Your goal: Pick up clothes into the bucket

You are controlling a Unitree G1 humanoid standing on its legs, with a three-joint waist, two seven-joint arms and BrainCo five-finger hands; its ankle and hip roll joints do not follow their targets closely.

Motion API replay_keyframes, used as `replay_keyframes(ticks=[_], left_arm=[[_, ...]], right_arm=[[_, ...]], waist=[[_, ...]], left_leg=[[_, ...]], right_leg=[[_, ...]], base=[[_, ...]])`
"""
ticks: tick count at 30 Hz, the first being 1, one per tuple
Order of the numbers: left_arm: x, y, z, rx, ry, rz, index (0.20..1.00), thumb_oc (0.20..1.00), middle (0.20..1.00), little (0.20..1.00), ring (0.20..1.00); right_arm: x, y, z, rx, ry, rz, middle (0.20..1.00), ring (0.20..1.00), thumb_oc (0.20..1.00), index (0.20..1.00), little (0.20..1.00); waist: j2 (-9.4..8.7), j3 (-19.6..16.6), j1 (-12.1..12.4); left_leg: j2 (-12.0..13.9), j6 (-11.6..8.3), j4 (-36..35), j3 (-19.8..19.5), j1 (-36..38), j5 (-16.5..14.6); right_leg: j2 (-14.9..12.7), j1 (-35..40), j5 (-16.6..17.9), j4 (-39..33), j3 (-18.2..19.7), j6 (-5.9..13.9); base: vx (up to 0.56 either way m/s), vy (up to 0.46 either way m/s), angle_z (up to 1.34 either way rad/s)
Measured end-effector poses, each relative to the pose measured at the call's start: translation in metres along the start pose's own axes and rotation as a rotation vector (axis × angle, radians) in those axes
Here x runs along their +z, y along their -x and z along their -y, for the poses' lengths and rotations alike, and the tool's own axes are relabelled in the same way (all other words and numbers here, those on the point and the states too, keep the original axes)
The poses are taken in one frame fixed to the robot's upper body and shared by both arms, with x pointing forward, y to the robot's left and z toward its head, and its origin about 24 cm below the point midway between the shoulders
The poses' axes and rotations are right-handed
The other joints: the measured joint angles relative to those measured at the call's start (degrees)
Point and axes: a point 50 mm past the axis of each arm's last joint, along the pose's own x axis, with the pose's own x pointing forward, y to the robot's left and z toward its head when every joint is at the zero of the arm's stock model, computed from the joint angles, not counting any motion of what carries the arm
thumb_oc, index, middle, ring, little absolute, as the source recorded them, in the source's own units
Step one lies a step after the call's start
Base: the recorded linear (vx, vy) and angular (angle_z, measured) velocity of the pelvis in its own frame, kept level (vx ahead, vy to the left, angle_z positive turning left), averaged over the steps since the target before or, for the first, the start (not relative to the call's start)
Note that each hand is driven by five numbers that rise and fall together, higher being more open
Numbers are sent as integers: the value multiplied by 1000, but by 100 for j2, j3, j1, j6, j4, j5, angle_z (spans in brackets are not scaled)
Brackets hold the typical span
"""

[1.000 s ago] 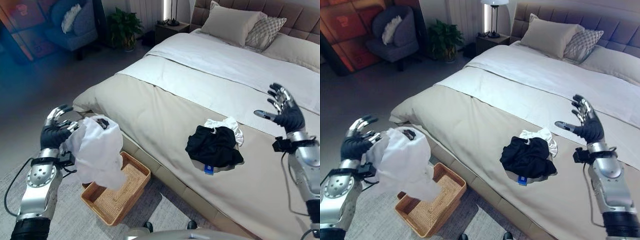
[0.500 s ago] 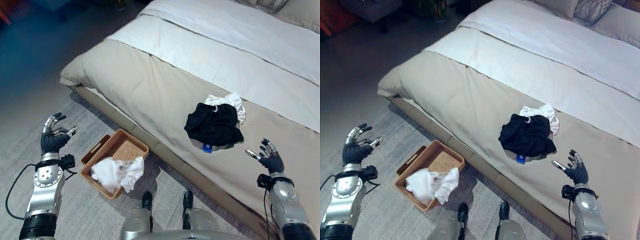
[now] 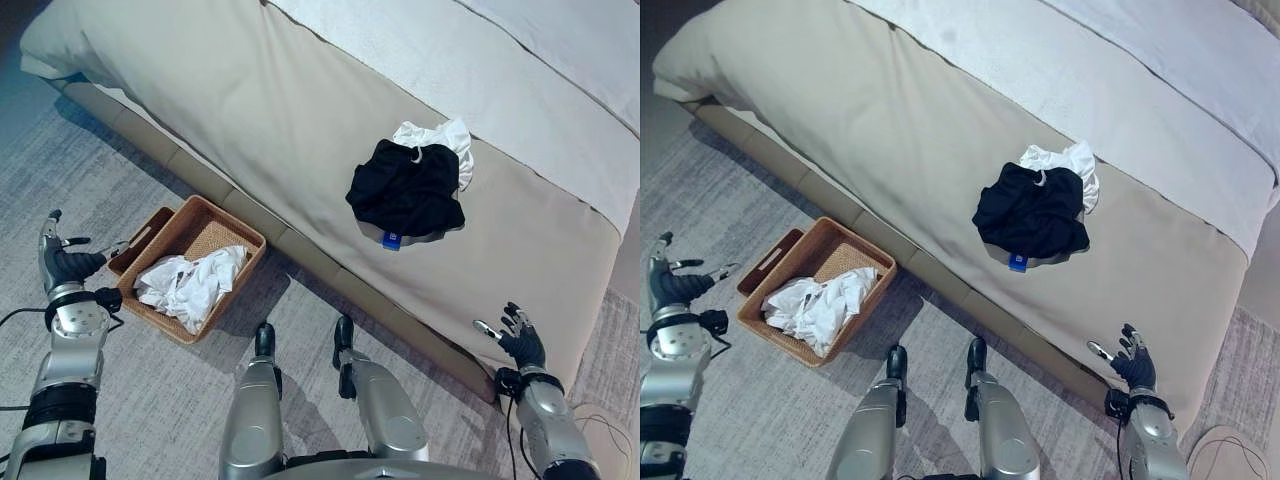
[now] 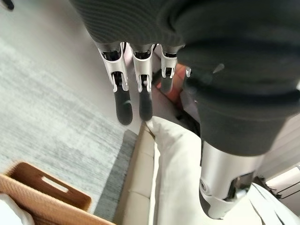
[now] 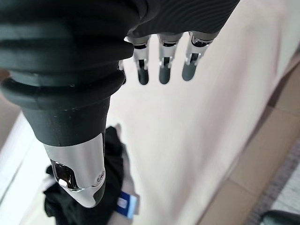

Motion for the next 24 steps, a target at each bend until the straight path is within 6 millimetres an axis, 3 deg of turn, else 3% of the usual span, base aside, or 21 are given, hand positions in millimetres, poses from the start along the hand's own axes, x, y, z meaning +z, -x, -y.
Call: replay_keyframes(ticks=[5, 8, 11, 16, 20, 24], left_arm=[[-15, 23, 29, -24, 143, -88, 1000, 1000, 1000, 1000, 1000], [-24, 44, 50, -58, 246, -140, 1000, 1000, 1000, 1000, 1000], [-37, 60, 64, -111, 230, -180, 1000, 1000, 1000, 1000, 1000], [-69, 87, 84, -243, 102, -288, 1000, 1000, 1000, 1000, 1000], [-100, 139, 112, -419, 46, -457, 1000, 1000, 1000, 1000, 1000], [-115, 163, 111, -530, -16, -499, 1000, 1000, 1000, 1000, 1000]], right_arm=[[15, -8, -6, -19, -16, 60, 1000, 1000, 1000, 1000, 1000], [45, -12, -15, -23, 0, 191, 1000, 1000, 1000, 1000, 1000], [66, -14, -20, -53, 45, 302, 1000, 1000, 1000, 1000, 1000], [95, -18, -21, -127, 144, 433, 1000, 1000, 1000, 1000, 1000], [116, -28, -13, -221, 269, 506, 1000, 1000, 1000, 1000, 1000], [123, -47, -5, -265, 408, 469, 1000, 1000, 1000, 1000, 1000]], waist=[[2, 1, -5], [31, 17, -9], [88, 40, 5], [408, -10, -1], [880, -171, -19], [1092, -235, 60]], left_leg=[[-14, 16, -12, 110, 47, -8], [-18, 17, -118, 180, 257, -9], [-17, 17, -195, 185, 397, -8], [-51, 49, -265, 146, 447, 18], [-118, 104, -398, 106, 566, 67], [-165, 136, -518, -49, 533, 167]], right_leg=[[4, 22, 170, -49, 117, -35], [-9, 149, 171, -58, 145, -40], [-17, 254, 148, -58, 142, -50], [-56, 284, 96, -36, 126, -62], [-121, 333, 22, 30, 81, -37], [-201, 223, -165, 306, -54, -36]], base=[[10, 29, -12], [14, 5, -8], [28, -28, -1], [21, -32, 5], [10, -49, 9], [-15, -61, 24]])
